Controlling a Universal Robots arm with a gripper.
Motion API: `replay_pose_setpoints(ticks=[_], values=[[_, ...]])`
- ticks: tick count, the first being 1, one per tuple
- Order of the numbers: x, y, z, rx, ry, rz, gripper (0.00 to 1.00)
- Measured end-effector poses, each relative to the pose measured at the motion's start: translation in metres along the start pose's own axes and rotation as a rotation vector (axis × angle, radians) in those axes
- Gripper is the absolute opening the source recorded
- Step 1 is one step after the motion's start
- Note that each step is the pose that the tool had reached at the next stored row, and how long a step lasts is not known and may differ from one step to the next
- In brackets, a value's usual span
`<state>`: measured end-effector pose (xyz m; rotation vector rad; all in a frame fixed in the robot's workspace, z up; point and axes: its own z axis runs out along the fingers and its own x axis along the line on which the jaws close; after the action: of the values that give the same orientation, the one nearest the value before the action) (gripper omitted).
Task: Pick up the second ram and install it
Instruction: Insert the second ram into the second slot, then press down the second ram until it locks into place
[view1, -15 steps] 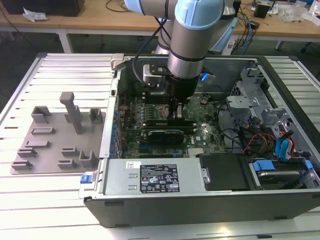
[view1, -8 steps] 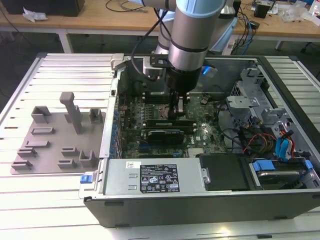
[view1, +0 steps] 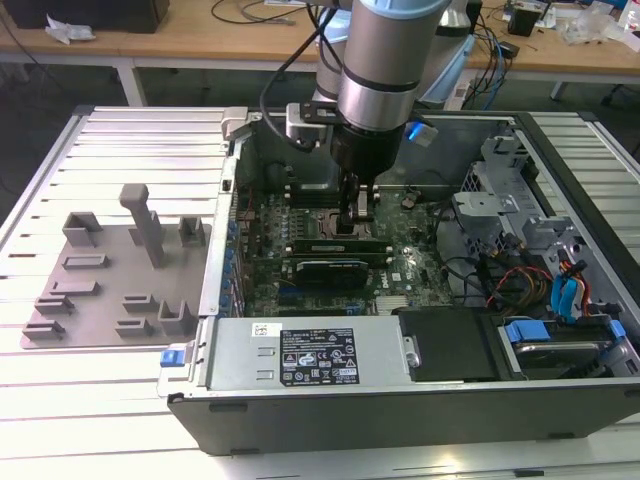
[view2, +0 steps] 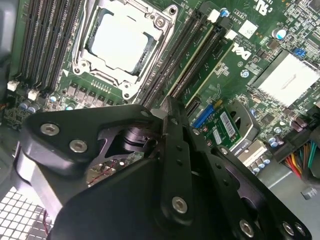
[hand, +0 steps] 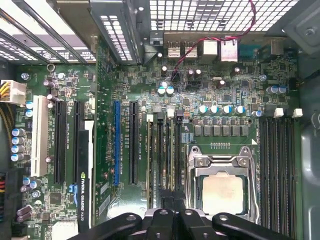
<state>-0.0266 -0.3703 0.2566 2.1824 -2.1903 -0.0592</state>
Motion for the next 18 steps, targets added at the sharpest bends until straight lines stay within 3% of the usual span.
replay_pose_setpoints(ticks=[7, 10, 14, 15, 18], values=[[0.0000, 0.0001, -0.0007, -0.0001, 0.0000, 0.000, 0.08], [0.0007, -0.0146, 0.0106, -0.0064, 0.0002, -0.004, 0.08], [0.0017, -0.0261, 0.0181, -0.0079, 0.0007, -0.010, 0.08], [0.0016, -0.0333, 0.0215, -0.0089, 0.0010, -0.015, 0.08], [0.0014, -0.0370, 0.0236, -0.0092, 0.0018, -0.030, 0.08]])
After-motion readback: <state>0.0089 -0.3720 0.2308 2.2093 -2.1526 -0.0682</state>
